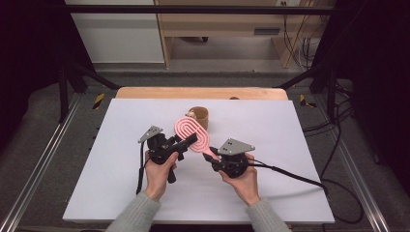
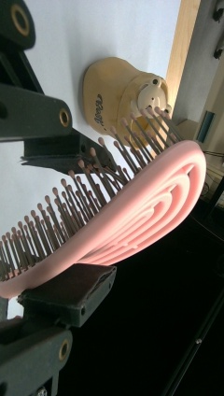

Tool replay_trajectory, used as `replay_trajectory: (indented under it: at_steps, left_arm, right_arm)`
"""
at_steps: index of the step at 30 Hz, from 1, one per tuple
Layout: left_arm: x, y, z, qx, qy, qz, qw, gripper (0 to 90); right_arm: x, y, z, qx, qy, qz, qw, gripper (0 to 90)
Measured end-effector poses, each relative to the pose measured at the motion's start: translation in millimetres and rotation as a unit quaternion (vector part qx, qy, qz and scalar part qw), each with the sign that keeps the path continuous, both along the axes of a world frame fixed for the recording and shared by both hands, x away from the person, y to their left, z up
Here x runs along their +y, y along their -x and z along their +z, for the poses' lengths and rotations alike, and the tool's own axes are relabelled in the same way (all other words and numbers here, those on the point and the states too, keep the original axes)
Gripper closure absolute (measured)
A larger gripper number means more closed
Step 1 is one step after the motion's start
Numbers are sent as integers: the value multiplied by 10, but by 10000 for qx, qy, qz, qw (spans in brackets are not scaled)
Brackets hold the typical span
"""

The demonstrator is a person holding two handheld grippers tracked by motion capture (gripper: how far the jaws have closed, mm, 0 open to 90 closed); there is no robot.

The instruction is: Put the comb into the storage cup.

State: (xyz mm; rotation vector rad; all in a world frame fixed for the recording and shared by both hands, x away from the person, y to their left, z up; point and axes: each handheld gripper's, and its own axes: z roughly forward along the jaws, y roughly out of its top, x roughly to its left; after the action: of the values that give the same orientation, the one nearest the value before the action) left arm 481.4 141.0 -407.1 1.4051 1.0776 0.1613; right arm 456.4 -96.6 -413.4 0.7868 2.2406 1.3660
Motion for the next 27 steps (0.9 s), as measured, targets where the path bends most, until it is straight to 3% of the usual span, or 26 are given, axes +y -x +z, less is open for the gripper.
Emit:
replay_trajectory:
  at_steps: [27]
  left_arm:
    - [-9, 71, 55, -68, 179, -115, 9998, 547]
  right_arm:
    - [20, -7, -27, 30, -10, 66, 10000, 695]
